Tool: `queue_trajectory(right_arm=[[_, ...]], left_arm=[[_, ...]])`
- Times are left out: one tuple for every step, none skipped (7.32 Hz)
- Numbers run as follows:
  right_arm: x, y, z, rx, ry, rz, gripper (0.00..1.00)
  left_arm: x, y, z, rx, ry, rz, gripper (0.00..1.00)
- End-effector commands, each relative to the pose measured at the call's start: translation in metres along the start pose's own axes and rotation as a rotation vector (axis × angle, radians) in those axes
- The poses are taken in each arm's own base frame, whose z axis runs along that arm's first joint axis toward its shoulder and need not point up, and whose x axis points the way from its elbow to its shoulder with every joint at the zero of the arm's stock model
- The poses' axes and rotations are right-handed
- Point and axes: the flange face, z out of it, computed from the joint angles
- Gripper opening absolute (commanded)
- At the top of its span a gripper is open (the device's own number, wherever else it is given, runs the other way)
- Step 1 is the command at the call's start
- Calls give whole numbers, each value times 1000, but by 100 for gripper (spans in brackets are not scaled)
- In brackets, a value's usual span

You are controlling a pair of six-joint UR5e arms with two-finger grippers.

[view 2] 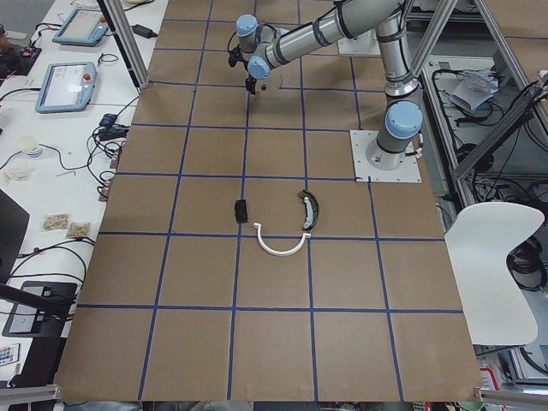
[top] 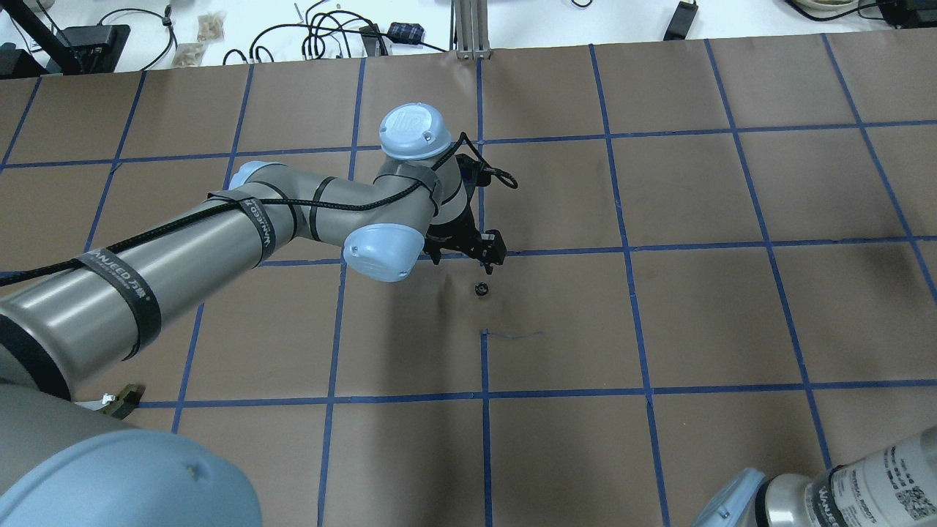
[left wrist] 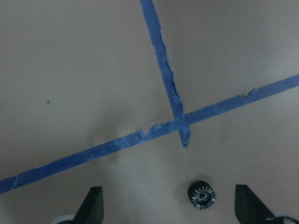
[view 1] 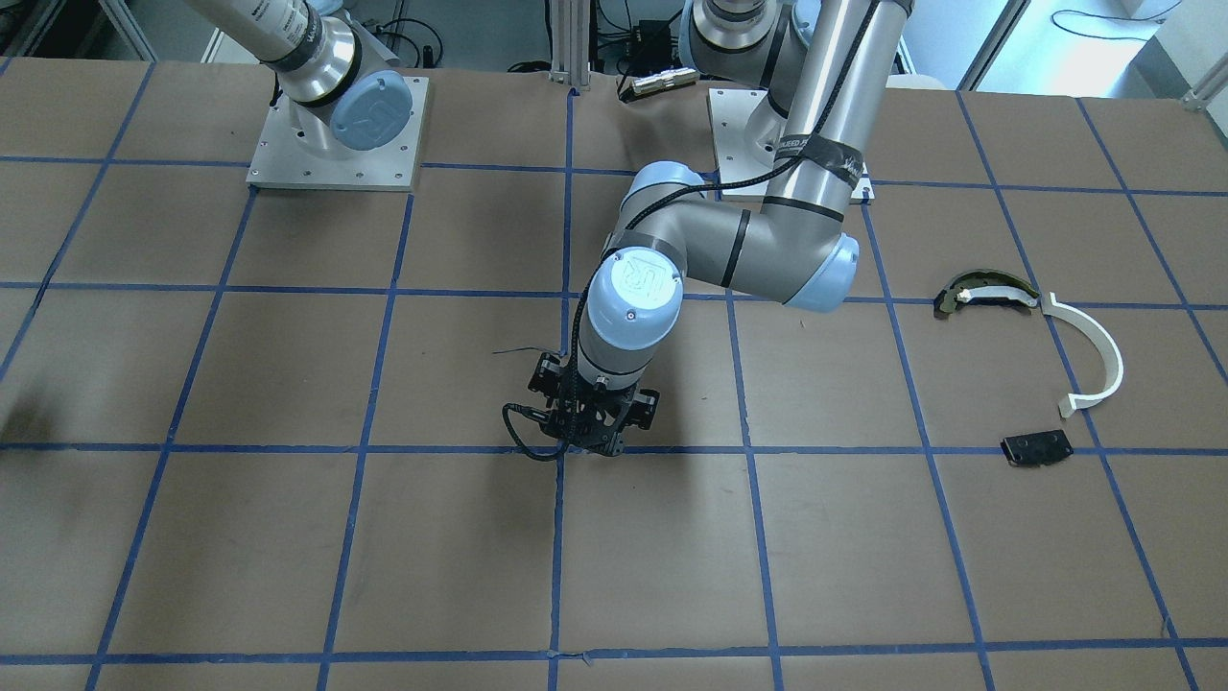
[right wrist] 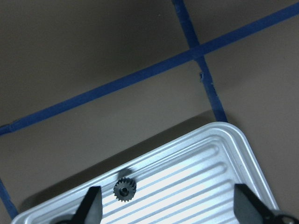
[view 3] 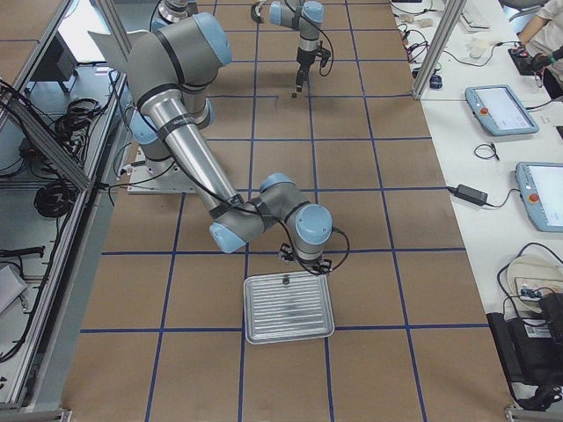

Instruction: Place bearing gear from tray to pile

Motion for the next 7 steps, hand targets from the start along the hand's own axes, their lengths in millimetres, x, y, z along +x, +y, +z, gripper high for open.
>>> queue_trajectory(right_arm=[[-7, 17, 28, 48, -6, -83, 100], [-13, 22, 49, 65, -46, -187, 100], [-15, 22, 53, 66, -49, -194, 100], [-15, 22, 55, 69, -50, -191, 98], [-15, 22, 56, 69, -48, -197, 95], [-15, 22, 55, 64, -47, -200, 89], [-14, 23, 54, 60, -44, -205, 85]], left_arm=[[19, 6, 7, -7, -7, 30, 100], [20, 7, 9, -12, -27, 34, 97], [22, 8, 10, -15, -34, 40, 90], [24, 9, 11, -16, -34, 46, 77], [24, 8, 10, -14, -34, 48, 66], [25, 8, 10, -14, -34, 49, 66], [25, 9, 12, -17, -34, 49, 66]])
